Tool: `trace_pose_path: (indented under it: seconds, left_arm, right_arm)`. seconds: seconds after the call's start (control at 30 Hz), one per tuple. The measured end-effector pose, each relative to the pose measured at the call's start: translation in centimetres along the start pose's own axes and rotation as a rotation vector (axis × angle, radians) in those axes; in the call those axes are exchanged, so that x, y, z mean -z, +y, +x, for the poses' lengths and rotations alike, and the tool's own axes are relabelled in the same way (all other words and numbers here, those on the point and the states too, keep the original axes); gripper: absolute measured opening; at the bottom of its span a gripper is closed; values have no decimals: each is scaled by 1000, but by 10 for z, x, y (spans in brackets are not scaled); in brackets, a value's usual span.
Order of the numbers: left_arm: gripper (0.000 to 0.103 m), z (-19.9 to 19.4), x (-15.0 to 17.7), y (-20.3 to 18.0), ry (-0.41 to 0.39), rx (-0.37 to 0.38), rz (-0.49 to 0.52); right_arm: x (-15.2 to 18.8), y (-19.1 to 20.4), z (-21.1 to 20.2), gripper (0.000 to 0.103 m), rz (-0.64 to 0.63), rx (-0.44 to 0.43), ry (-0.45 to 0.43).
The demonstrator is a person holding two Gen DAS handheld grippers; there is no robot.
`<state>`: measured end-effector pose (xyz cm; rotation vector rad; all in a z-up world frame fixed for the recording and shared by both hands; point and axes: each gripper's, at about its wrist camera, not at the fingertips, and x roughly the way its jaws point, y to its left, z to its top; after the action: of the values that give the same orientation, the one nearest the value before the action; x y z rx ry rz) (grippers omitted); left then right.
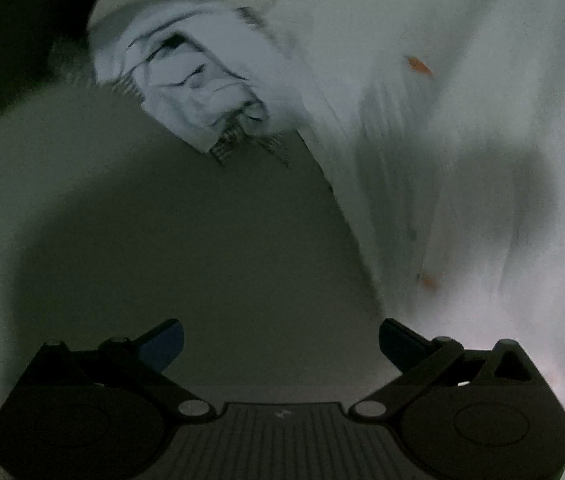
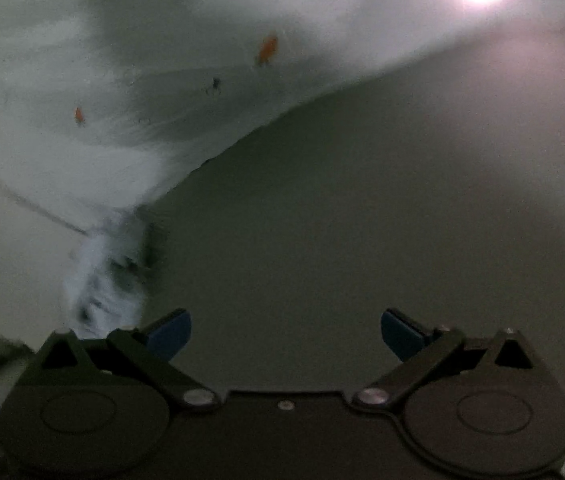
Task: Fold clothes
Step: 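Reach both tools toward the crumpled light-blue shirt on the pile, then grasp the light-blue shirt with the right tool while the left tool grasps it too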
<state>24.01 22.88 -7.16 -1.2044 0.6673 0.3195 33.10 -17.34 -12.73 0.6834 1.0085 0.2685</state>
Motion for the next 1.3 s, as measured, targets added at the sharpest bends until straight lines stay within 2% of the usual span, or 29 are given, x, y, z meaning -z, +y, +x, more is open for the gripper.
trace_pose_path:
  seconds: [0.07,0.17,0.3,0.4,0.43,0.47,0.57,0.63,0.7,0.8,0.83,0.87,0.9,0.93,0.97,1.03,1.13,1.23,1.3]
  left_arm:
    - [102,20,-31,7,11,40,-70]
    - [100,51,-79,10,-15,47,-68]
    - [87,93,-145,15,-50,18,-51]
    - [78,118,-190,23,-117,-12,-86]
    - [76,125,-204,26,-141,-22,-94]
    - [72,132,-216,29,-161,-32,-99]
    - [60,152,-246,34,-185,-57,-113]
    - [57,166,-258,37,-183,-62,-121]
    - [44,179,-266,41,-176,-66,-133]
    - [31,189,-271,46,-182,-71,-147]
    - [30,192,-271,46,-187,-75,-140]
    - [26,192,-271,46,-193,-81,-127]
    - [21,191,-270,42,-198,-90,-106]
    - [18,190,-272,40,-203,-99,-81]
    - [11,189,-273,37,-209,-112,-53]
    - [10,179,-266,18,-248,-163,42]
    - [7,162,-241,-26,-296,-202,270]
    - [7,144,-211,-59,-304,-149,380]
    - [7,133,-190,-76,-272,-73,388]
  right_arm:
    - [-7,1,33,103,178,-100,55]
    - [-13,8,89,103,380,-237,118]
    - [-18,30,175,97,604,-374,204]
    - [-22,56,244,84,709,-446,271]
    - [-25,66,270,71,718,-467,294]
    - [-27,73,290,63,718,-480,315]
    - [-32,106,354,52,718,-520,371]
    - [-32,123,390,52,740,-553,409]
    - [-26,139,427,52,798,-589,464]
    - [-18,160,457,67,857,-611,498]
    - [-17,168,465,69,848,-607,508]
    - [-19,173,473,66,840,-604,511]
    - [-18,179,476,60,830,-605,506]
    - [-18,184,475,32,812,-605,481]
    - [-21,189,470,16,783,-596,451]
    - [-32,199,450,13,703,-606,390]
    - [-50,208,396,11,554,-669,279]
    - [-73,205,328,11,445,-683,158]
    - [-88,194,278,11,406,-686,78]
